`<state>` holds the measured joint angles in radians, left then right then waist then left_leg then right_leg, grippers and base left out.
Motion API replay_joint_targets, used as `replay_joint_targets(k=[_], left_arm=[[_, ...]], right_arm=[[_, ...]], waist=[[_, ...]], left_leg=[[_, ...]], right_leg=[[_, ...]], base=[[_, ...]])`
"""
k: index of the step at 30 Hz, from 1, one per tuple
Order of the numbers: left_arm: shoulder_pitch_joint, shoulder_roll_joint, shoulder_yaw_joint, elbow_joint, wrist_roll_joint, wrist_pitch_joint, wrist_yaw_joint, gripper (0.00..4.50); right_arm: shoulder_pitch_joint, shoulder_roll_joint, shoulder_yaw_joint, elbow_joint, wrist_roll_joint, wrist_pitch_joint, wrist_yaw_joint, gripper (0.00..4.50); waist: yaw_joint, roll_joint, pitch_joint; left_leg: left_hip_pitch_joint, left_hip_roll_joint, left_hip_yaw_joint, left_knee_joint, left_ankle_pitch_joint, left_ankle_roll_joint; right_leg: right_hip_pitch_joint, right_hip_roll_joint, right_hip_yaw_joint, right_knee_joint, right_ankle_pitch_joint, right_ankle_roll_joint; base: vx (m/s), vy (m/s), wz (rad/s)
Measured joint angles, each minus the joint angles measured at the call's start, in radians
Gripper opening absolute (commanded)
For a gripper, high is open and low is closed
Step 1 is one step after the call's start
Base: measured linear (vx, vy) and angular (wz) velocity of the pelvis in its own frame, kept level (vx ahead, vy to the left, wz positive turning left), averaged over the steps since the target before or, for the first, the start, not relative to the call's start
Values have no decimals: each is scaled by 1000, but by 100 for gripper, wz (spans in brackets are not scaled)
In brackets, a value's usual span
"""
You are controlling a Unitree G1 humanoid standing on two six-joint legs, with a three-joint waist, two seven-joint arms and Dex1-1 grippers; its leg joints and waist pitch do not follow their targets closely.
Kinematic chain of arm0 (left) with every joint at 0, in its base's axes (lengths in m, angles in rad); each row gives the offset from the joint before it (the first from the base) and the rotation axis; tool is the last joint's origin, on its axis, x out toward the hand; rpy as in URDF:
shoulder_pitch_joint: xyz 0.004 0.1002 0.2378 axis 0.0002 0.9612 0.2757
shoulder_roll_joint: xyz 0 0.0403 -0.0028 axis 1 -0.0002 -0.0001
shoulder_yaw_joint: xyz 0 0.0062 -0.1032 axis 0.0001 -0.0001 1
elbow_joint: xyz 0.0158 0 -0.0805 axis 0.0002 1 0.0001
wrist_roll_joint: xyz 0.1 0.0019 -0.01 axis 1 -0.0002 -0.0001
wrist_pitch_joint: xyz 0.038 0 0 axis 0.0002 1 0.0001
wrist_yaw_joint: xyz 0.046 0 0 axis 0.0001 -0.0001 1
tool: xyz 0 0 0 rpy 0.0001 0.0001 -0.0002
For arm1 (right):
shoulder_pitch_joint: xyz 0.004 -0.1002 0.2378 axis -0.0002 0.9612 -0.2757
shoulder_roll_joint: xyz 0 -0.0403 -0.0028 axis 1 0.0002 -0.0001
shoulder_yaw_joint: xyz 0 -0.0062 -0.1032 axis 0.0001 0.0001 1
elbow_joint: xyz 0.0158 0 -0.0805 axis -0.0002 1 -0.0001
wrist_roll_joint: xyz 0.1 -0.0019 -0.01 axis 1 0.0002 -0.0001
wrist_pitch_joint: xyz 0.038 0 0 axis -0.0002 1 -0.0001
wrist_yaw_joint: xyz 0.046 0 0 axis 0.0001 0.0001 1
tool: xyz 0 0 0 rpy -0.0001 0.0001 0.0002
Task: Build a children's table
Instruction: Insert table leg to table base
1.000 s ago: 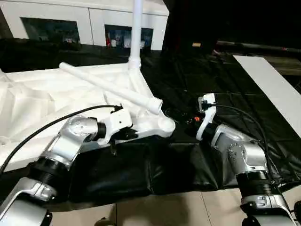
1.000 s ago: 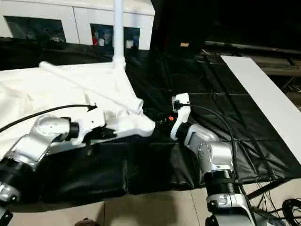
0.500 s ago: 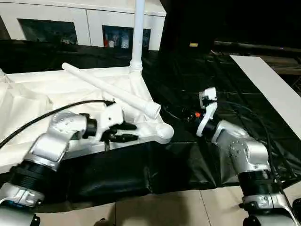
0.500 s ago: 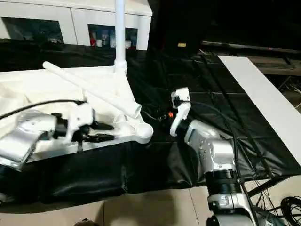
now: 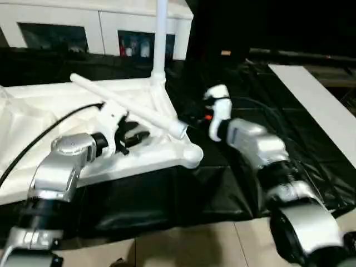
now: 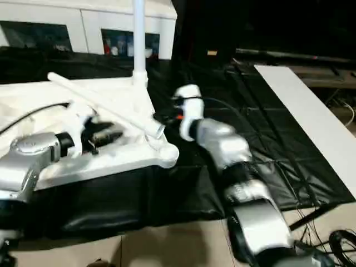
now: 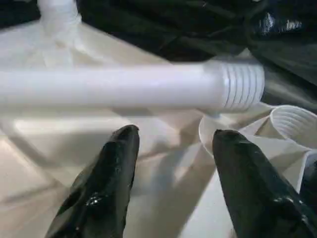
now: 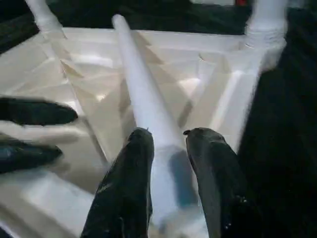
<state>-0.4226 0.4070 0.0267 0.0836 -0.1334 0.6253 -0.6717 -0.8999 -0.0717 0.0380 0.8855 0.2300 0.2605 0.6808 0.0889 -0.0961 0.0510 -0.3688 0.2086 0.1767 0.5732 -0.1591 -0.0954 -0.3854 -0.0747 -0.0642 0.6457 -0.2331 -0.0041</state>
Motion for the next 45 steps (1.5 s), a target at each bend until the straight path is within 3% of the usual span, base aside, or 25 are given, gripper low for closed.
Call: replay_joint_targets(k=[3, 6, 10, 12, 13, 15, 20, 26, 31, 40, 41, 45], left_arm=[[26, -25, -2, -44, 0, 45, 24, 315], [27, -25, -3, -72, 0, 75, 44, 332], [32, -23, -7, -103, 0, 102, 66, 381], [33, -21, -13, -112, 2, 109, 71, 381], [34, -19, -18, -118, 3, 114, 74, 404], [35, -12, -23, -129, 5, 120, 75, 404], [35, -4, -28, -130, 6, 134, 73, 404], [35, -4, -47, -132, -2, 136, 62, 407], [46, 36, -90, -161, -25, 137, -7, 407], [60, 55, -113, -160, -24, 127, -28, 407], [59, 55, -115, -157, -24, 121, -28, 407], [59, 55, -124, -154, -24, 110, -27, 407]], right_arm=[[-29, 20, -2, 96, -23, -96, -14, 190], [-49, 26, 30, 167, -86, -172, -62, 205], [-58, 23, 90, 233, -162, -228, -85, 212], [-76, 22, 121, 256, -195, -250, -80, 212], [-84, 20, 131, 267, -208, -256, -70, 212], [-86, 19, 131, 281, -223, -271, -56, 212], [-87, 15, 107, 305, -217, -284, -19, 212], [-92, 16, 78, 323, -191, -268, 3, 161], [-118, 13, 65, 346, -191, -220, 23, 161], [-121, 1, 87, 347, -228, -225, 39, 161], [-121, -1, 86, 347, -227, -228, 43, 187], [-121, -1, 68, 354, -224, -242, 47, 209]], waist=[[3, -2, 1], [5, -4, 1], [1, -4, 1], [0, -4, 1], [1, -5, 1], [1, -6, 0], [1, -6, 0], [0, -6, 0], [1, -6, -1], [3, -6, -1], [3, -6, -1], [4, -6, 0]], left_leg=[[-1, 0, 0, 0, 0, 0], [-2, 0, -1, 1, 1, 1], [-2, 0, -2, 3, 1, 1], [-2, 0, -2, 3, 1, 1], [-1, 0, -2, 3, 1, 1], [-1, 0, -2, 3, 1, 1], [-1, 0, -2, 4, 1, 1], [-1, 0, -2, 4, 1, 1], [1, 0, -2, 4, 1, 1], [1, 0, -3, 6, 1, 1], [1, 0, -3, 6, 1, 1], [0, 0, -3, 6, 1, 1]], right_leg=[[-1, 0, -1, 0, -1, -1], [-1, 0, -1, 0, -1, -1], [-1, 0, -1, 1, 0, -1], [-1, 0, -1, 2, 0, -1], [0, 0, -1, 2, 0, -1], [0, 0, -1, 2, 0, -1], [0, 0, -1, 2, 0, -2], [1, 0, -1, 2, 1, -2], [2, 0, -1, 2, 1, -2], [4, 0, -1, 2, 1, -3], [4, 0, -1, 2, 1, -3], [3, 0, -1, 2, 1, -3]], base=[[0, 0, 0], [0, 0, 0], [0, 0, 0], [0, 0, 0], [0, 0, 0], [0, 0, 0], [0, 0, 0], [0, 0, 0], [0, 0, 0], [0, 0, 0], [0, 0, 0], [0, 0, 0]])
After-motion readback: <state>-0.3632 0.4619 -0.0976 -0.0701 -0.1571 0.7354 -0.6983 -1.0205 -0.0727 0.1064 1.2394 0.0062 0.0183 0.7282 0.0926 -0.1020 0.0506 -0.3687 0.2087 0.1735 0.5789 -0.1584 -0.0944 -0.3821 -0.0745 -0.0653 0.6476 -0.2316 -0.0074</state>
